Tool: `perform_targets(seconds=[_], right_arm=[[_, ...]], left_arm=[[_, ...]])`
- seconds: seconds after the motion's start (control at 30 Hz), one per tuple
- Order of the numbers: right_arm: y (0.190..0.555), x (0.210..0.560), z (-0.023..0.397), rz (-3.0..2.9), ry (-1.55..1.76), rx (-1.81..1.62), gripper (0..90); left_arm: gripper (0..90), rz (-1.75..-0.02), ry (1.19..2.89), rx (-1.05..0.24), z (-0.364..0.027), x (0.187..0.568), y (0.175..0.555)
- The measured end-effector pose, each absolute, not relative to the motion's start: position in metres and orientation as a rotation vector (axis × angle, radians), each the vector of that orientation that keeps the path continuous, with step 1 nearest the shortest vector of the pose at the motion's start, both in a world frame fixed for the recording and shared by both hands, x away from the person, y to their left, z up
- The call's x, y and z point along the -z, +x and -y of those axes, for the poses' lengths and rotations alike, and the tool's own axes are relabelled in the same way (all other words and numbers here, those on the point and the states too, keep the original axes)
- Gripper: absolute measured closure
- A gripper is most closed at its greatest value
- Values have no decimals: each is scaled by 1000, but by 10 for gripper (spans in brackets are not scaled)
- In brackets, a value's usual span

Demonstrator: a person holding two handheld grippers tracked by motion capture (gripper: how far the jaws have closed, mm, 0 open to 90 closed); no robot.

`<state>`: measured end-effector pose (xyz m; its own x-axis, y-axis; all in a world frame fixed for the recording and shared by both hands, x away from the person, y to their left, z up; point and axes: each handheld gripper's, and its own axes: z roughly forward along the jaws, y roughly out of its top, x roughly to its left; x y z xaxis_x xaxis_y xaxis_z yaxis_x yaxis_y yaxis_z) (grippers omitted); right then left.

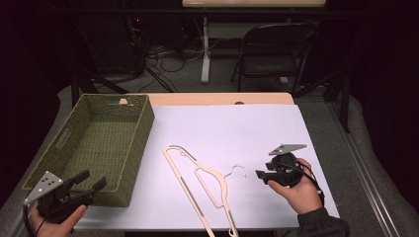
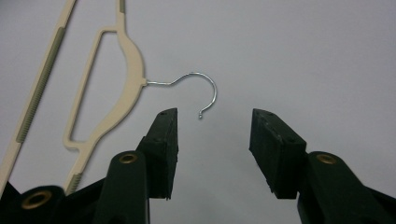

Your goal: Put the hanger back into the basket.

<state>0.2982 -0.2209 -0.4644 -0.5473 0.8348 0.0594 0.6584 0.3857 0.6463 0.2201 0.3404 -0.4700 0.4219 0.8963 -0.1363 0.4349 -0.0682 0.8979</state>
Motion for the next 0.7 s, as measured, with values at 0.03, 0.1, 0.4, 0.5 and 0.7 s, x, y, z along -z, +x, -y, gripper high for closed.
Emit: perform_targets(seconds=[0.03,0.1,0.4,0.5,0.7], right_arm=[[298,464,221,-2372,1315,-915,514],[304,463,210,-2409,1307,-881,501],[323,457,185,-2497,1258,-807,487],[331,450,174,-2579,1232,-711,483],[345,441,156,-2707,1178,-588,484]], left_arm=[[317,-1169,1679,-577,-339,470,221],[319,-1163,1684,-573,-338,470,222],[321,-1159,1691,-574,-336,468,222],[321,-1158,1684,-575,-336,467,222],[321,-1160,1693,-573,-336,469,222]])
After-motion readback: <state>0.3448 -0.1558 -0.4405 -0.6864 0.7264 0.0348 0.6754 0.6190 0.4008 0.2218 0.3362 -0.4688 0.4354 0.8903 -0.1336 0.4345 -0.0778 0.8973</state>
